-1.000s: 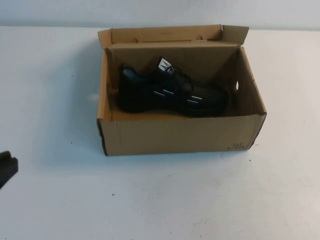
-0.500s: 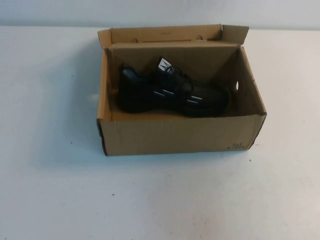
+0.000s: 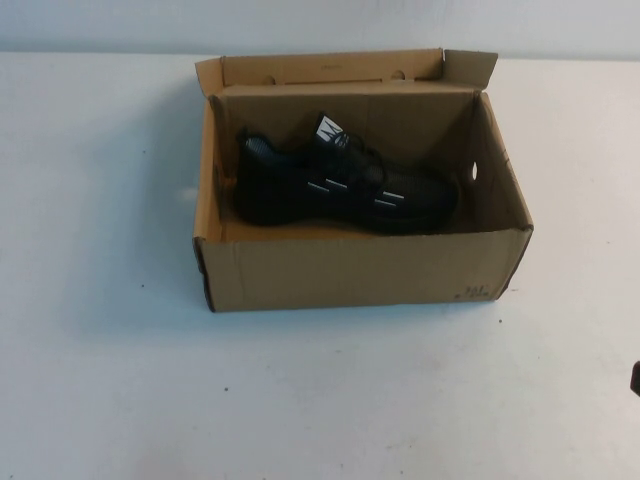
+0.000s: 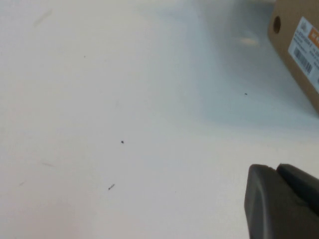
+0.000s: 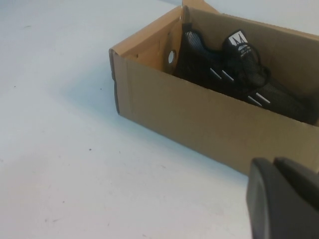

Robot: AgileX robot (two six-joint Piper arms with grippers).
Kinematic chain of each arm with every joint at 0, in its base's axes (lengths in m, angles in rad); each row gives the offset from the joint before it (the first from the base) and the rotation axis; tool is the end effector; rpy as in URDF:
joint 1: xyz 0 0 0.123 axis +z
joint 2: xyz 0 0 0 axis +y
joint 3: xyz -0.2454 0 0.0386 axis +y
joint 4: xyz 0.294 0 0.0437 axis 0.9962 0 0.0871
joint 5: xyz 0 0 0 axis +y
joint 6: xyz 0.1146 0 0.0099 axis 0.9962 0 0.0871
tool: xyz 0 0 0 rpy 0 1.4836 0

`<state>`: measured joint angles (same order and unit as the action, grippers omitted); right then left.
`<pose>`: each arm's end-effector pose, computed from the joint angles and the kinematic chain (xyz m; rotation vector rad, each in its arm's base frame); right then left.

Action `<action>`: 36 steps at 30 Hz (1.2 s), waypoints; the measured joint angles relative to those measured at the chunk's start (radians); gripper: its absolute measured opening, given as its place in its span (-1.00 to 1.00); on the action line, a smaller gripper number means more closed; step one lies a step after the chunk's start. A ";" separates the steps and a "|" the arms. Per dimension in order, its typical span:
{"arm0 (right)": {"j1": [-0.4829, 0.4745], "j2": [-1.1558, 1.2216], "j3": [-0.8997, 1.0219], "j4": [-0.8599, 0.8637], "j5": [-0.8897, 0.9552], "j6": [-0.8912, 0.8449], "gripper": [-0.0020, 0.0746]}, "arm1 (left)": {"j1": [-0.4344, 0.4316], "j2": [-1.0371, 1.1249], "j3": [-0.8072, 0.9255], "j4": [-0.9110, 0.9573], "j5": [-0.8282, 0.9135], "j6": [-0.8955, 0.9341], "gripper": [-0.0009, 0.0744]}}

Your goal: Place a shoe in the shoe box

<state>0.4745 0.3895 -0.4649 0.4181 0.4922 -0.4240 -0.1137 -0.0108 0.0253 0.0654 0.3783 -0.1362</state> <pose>0.1549 0.1044 0.2849 -0.6188 1.7806 0.4717 0.1577 -0.0152 0.1638 0.0193 1.8769 -0.1075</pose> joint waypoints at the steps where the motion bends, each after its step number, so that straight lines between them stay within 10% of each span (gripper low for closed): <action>1: 0.000 0.000 0.000 0.000 0.000 0.000 -0.99 | 0.004 0.000 0.000 0.000 0.007 -0.009 -0.98; 25: -0.004 -0.001 0.000 0.000 0.017 0.000 -0.99 | 0.006 0.000 0.000 0.000 0.009 -0.030 -0.98; 36: -0.289 -0.152 0.064 -0.095 -0.035 -0.023 -0.99 | 0.006 0.000 0.000 0.000 0.009 -0.032 -0.98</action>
<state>0.1852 0.2378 -0.4006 0.3228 0.4572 -0.4466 -0.1075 -0.0108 0.0253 0.0654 0.3876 -0.1682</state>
